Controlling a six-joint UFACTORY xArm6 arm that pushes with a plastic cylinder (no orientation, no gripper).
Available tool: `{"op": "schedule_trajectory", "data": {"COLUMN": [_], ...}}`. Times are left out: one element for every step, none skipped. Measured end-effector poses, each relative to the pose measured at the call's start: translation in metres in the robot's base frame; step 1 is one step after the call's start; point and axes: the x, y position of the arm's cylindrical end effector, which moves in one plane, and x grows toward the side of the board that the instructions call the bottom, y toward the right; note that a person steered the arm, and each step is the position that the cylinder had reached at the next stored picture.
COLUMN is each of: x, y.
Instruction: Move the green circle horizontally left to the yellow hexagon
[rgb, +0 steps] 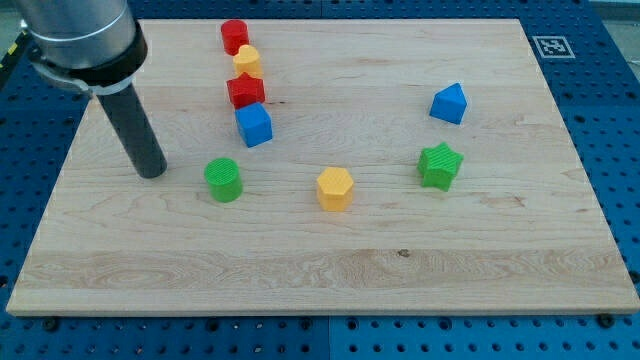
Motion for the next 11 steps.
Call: {"op": "schedule_trajectory", "data": {"x": [0.000,0.003,0.014,0.018,0.023,0.047,0.064,0.068,0.068,0.067,0.067], "y": [0.020,0.040,0.067,0.080,0.078,0.084,0.118,0.118,0.092,0.084,0.099]}}
